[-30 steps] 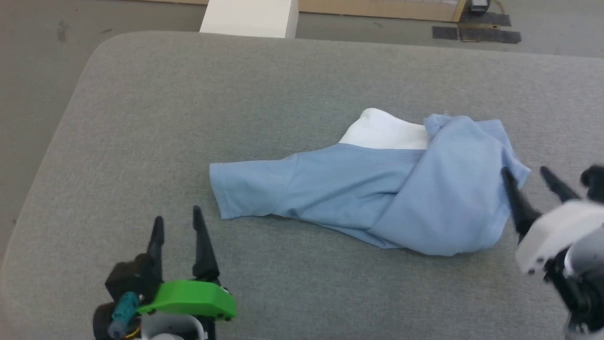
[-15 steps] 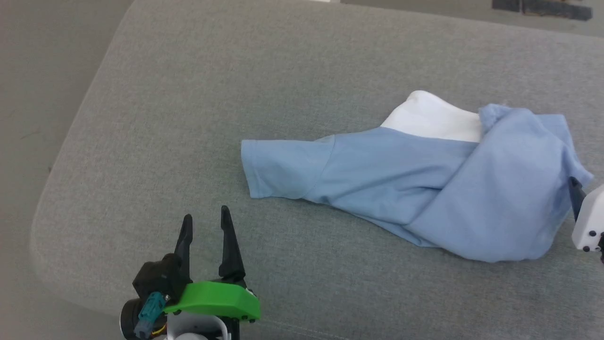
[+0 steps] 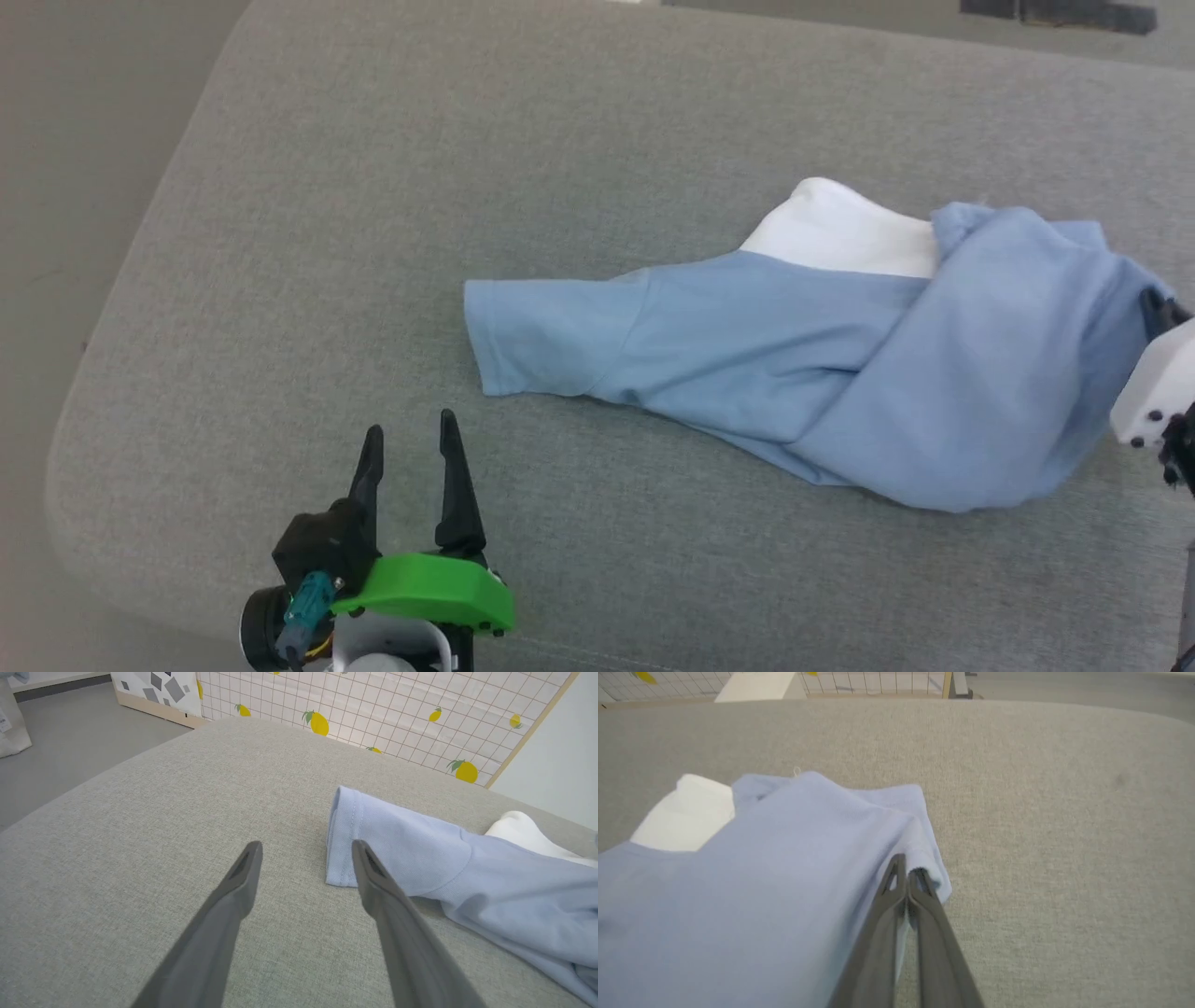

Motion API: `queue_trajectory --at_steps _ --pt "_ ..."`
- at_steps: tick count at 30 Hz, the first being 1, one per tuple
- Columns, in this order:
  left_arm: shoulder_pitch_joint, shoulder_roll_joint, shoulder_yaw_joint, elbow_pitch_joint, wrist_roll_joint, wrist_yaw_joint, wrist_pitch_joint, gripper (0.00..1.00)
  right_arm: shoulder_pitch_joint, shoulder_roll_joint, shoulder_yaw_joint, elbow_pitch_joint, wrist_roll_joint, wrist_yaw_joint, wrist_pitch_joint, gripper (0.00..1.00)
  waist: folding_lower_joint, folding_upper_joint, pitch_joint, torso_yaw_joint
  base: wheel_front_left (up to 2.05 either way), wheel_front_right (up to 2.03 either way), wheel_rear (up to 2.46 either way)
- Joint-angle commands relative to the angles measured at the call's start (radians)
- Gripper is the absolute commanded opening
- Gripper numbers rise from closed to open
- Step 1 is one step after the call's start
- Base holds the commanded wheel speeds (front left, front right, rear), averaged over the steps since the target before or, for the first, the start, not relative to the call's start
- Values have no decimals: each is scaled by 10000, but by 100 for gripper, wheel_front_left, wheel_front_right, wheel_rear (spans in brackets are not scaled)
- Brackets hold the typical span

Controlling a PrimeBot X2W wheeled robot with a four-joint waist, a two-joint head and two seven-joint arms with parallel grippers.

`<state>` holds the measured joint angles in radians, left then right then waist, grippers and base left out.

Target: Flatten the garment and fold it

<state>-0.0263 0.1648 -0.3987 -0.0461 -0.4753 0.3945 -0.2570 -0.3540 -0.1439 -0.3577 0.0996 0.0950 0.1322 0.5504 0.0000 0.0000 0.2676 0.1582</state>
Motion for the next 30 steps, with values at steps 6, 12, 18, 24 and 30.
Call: queue_trajectory --at_steps 6,12,18,24,30 --pt "241 66 141 111 -89 -60 -47 100 456 353 -558 -2110 994 -15 -378 0 0 0 -852 -810 0 0 0" --pt "566 170 295 135 -223 -41 -46 100 2824 907 -3016 -4526 1520 -15 -127 0 0 0 -1050 -1458 0 0 0" --pt "768 354 476 16 -283 47 -13 100 4781 933 -4503 -3033 2639 -15 -242 0 0 0 -975 -2034 0 0 0" --pt "692 512 424 -26 -212 90 192 100 4856 935 -3670 -776 2850 -15 -1554 19 0 0 -956 -2160 0 0 0" --pt "662 492 340 45 -267 71 302 100 4392 935 -2798 -289 2281 -15 -2312 100 0 0 -1110 -2066 0 0 0"
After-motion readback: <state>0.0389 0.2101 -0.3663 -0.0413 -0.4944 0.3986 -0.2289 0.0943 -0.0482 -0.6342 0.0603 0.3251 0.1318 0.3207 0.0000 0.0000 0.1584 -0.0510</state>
